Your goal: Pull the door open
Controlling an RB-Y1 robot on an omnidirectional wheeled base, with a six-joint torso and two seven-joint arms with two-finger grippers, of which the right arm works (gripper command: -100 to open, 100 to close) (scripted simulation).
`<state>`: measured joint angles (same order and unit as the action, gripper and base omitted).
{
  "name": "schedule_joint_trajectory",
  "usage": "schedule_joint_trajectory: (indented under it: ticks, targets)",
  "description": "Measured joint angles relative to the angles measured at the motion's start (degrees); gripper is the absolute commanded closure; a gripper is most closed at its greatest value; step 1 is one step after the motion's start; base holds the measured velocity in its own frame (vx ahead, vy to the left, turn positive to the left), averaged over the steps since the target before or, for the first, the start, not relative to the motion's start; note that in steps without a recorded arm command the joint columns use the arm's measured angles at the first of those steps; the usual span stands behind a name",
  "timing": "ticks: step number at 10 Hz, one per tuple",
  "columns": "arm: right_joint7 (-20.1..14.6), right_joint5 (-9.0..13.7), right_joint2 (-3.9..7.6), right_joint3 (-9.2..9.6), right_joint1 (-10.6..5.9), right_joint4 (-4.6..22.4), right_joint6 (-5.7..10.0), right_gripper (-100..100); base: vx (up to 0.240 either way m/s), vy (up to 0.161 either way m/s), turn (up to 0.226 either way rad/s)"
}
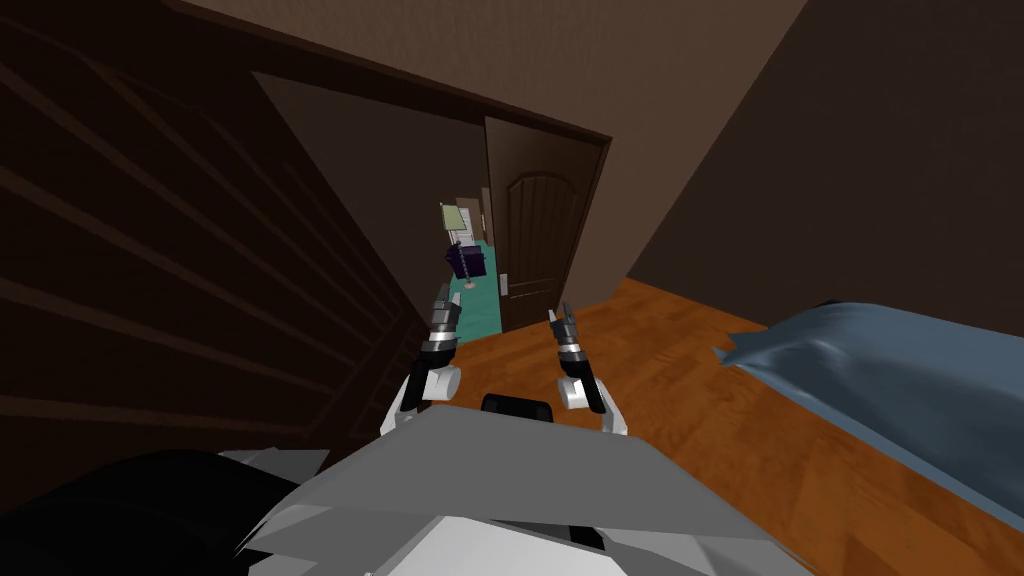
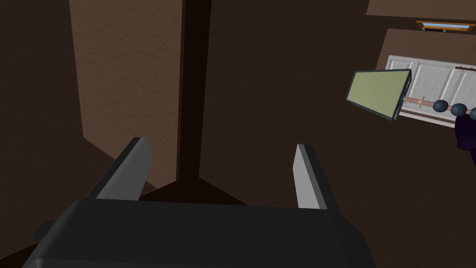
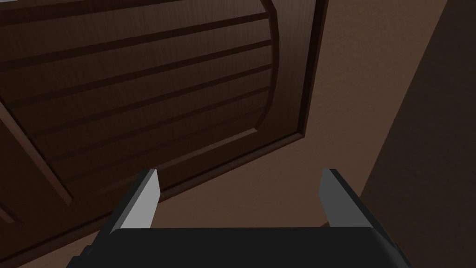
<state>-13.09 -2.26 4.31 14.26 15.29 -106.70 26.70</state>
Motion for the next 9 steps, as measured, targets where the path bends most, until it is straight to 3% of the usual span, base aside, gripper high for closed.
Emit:
schedule_joint_trajectory:
  ticks: [9]
  targets:
    - [-2.52,0.28,1.83,5.37,-8.22,11.07,-0.25,-100,0.082,0.063,-0.084]
